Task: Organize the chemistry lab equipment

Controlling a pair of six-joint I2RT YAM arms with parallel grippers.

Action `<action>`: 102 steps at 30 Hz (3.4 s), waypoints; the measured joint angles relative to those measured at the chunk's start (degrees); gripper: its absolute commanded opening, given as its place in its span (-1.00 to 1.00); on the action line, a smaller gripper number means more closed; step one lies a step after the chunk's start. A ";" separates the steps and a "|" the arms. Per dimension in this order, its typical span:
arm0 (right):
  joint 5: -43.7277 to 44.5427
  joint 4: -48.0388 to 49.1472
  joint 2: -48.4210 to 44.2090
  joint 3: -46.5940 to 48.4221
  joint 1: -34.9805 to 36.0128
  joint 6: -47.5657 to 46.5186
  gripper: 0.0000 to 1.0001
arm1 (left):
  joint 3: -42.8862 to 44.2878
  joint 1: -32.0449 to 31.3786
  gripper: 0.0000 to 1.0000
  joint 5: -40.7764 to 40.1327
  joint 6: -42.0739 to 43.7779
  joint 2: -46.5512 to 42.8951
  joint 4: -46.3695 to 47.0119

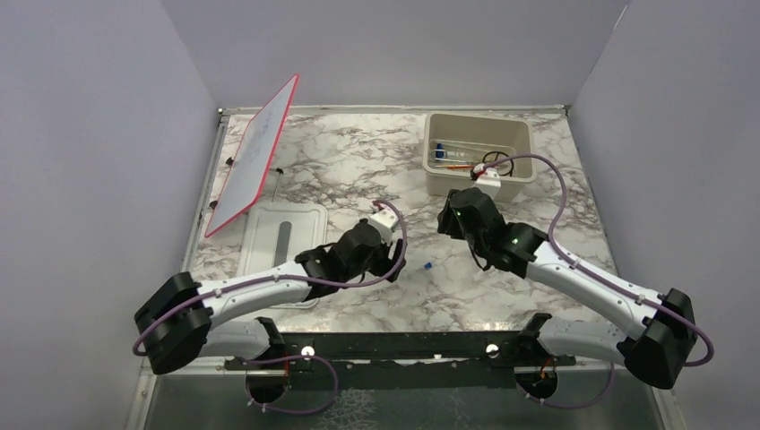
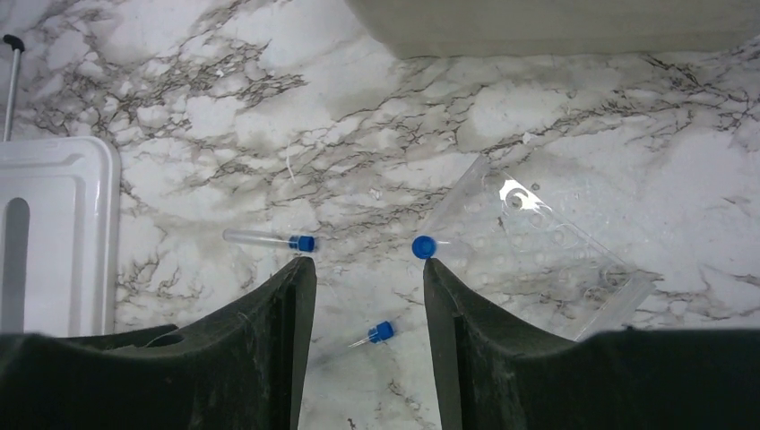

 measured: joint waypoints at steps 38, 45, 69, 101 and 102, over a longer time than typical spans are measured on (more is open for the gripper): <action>-18.21 -2.27 -15.58 -12.55 -17.16 8.20 -0.04 | 20.57 -2.36 -0.84 9.81 10.29 34.47 -6.36; -29.11 0.24 -15.96 -15.72 -17.27 5.14 0.02 | 13.35 -2.36 -0.84 10.01 10.21 26.53 -1.97; -53.05 19.04 -5.35 -17.81 -17.27 10.14 -0.05 | 2.64 -2.36 -0.83 12.83 10.51 10.40 14.38; -34.23 11.50 -9.53 -13.44 -17.35 -4.20 -0.75 | 5.99 -2.36 0.32 0.63 7.04 2.78 7.48; -32.48 11.08 -9.55 -12.85 -17.20 -5.11 -0.75 | 6.40 -2.36 0.33 -1.27 6.78 0.92 6.73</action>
